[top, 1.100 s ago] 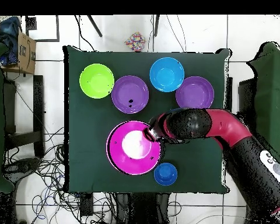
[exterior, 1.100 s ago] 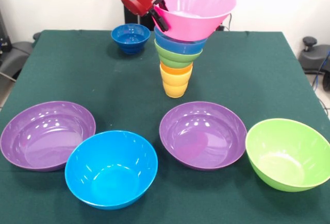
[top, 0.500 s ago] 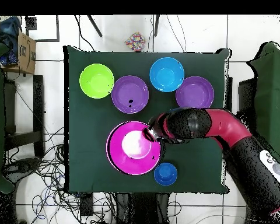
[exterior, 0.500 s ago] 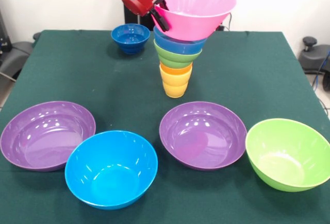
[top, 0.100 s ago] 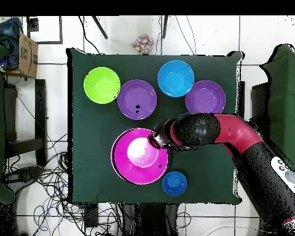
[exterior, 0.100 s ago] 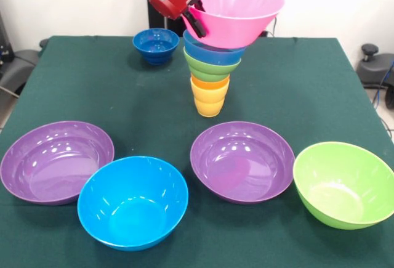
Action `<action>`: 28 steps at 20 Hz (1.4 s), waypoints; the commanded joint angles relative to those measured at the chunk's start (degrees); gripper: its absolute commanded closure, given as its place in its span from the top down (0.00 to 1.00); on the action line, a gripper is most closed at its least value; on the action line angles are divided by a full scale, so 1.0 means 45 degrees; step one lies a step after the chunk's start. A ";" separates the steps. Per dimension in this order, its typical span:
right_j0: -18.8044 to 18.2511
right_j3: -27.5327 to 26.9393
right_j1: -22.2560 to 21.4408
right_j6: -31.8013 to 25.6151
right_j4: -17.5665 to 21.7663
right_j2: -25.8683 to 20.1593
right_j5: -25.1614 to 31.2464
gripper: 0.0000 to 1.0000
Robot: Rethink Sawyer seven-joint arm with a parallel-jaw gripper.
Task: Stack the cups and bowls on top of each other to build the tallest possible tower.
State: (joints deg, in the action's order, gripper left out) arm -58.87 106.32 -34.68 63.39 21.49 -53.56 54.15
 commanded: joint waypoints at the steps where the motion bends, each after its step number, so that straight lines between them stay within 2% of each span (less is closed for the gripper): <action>1: 0.0754 -0.0524 0.0211 0.0680 -0.0036 0.0461 -0.0383 0.00; 28: 0.1422 -0.1917 -0.0019 0.0360 -0.0519 0.0655 0.1056 0.00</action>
State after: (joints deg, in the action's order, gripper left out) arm -55.48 101.92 -34.67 63.39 20.63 -53.26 54.16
